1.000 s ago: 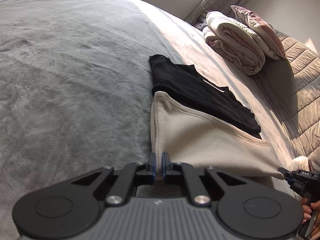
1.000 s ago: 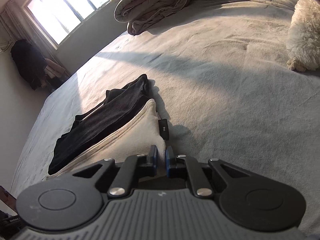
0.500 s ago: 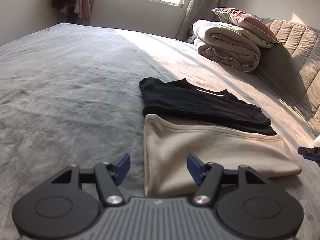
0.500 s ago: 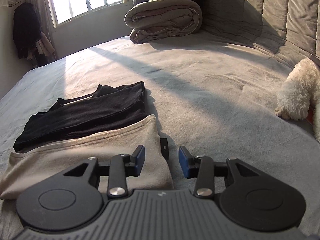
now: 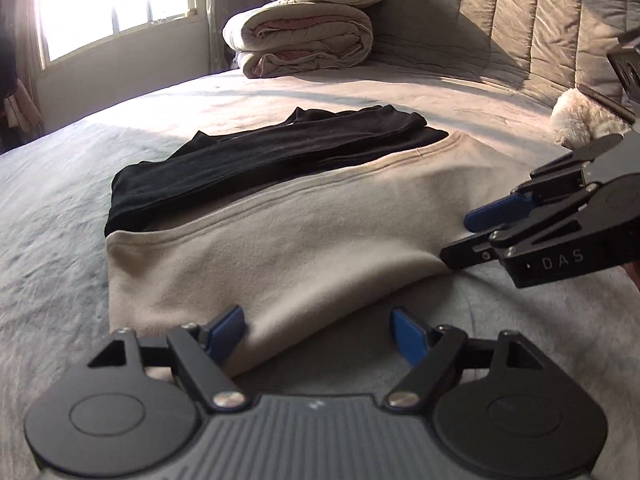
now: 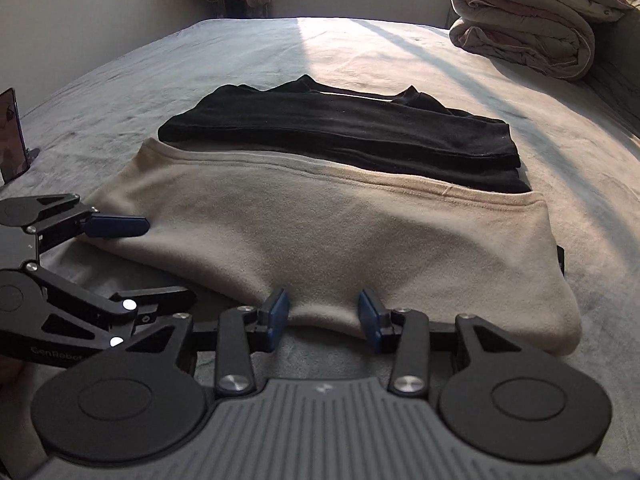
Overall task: Fold clothes
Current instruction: 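Move both open grippers to the cream blanket edge beside the sweatshirt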
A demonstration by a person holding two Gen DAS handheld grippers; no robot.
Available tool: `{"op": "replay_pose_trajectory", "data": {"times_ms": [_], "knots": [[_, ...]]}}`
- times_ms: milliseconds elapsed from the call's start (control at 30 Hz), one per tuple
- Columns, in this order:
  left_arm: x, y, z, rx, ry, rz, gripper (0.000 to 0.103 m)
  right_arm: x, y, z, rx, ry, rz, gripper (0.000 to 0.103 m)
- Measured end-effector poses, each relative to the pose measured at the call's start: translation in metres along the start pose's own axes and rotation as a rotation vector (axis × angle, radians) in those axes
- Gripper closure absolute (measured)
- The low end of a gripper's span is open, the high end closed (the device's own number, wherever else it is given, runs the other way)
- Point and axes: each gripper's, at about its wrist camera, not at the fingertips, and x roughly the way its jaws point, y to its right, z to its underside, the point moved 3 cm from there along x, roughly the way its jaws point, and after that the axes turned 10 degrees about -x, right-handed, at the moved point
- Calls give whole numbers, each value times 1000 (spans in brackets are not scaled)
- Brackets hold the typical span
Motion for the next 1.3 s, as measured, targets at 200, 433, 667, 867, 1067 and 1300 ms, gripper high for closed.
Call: {"op": "replay_pose_trajectory", "data": {"times_ms": [200,433,667,867,1067,1300], "knots": [[-20,-33,-20,-162,28,99,22,-16,11,-3,51,57,-36,56],[9,-57,-39,-309,67,75,20,-3,13,-27,141,158,-38,51],[13,-21,-11,23,46,-31,17,15,-25,-8,-113,135,-47,41],[-2,-40,-19,-26,30,45,17,5,-12,-9,-107,180,-66,35],[9,-60,-41,-25,104,-98,16,6,13,-25,-46,237,13,24],[32,-83,-35,-79,38,-114,8,39,68,-11,22,149,112,11]]}}
